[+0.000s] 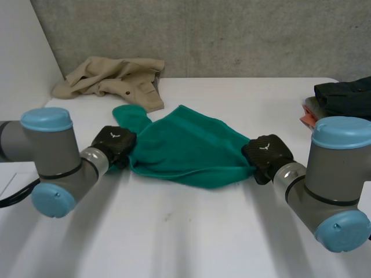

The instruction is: Fold the laundry.

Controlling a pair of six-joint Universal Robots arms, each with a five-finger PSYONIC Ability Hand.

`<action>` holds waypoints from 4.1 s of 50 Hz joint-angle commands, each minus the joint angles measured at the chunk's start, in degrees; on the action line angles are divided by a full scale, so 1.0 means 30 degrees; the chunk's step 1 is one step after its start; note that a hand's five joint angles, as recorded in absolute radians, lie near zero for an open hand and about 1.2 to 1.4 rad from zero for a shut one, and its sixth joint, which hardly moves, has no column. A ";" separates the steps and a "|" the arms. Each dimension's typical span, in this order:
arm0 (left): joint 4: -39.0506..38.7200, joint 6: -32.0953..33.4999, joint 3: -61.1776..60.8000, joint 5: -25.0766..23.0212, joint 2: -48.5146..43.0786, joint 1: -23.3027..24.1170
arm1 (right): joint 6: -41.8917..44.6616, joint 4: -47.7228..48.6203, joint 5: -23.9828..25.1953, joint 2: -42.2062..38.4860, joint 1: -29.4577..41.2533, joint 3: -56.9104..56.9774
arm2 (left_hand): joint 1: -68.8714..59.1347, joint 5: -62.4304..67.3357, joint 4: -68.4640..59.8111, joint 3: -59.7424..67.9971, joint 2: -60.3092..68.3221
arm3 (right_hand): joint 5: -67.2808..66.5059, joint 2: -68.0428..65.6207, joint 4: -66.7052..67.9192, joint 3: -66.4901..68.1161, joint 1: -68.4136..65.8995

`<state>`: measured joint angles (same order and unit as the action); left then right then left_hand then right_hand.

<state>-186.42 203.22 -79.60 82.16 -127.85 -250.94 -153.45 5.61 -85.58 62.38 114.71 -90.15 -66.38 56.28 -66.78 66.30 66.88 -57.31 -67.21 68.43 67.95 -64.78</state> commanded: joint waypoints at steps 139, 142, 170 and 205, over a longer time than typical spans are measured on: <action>0.8145 0.6239 -0.0427 0.0472 0.4156 -0.2048 | 0.9440 -0.8614 0.4736 0.1618 -0.7242 0.1105 | -0.4539 0.4574 -0.4408 0.4567 0.4373 | -0.4229 -0.4263 0.3856 0.4017 -0.5072; 0.8322 0.5535 0.0368 0.0709 0.3976 -0.1961 | 0.7447 -0.7703 0.4766 0.2201 -0.7035 0.0434 | -0.4539 0.4574 -0.4408 0.4567 0.4373 | 0.8175 0.8141 -0.8548 -0.8386 0.7332; 0.8000 0.3130 0.3418 0.1149 0.1632 -0.2370 | 0.3894 -0.3659 0.5206 0.1795 -0.6830 -0.3788 | -0.4539 0.4574 -0.4408 0.4567 0.4373 | 0.8122 0.8088 -0.8495 -0.8334 0.7279; 1.0145 0.7383 0.0624 -0.0346 0.3599 -0.1639 | 0.9792 -0.9584 0.5912 0.1828 -0.8534 0.0687 | -0.4539 0.4574 -0.4408 0.4567 0.4373 | -0.4229 -0.4263 0.3856 0.4017 -0.5072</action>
<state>-149.86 231.68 -88.02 80.25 -113.41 -257.77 -111.67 -33.88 -66.26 71.64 83.45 -94.51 -66.37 57.31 -68.56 68.09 68.57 -57.38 -67.24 68.43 67.89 -64.95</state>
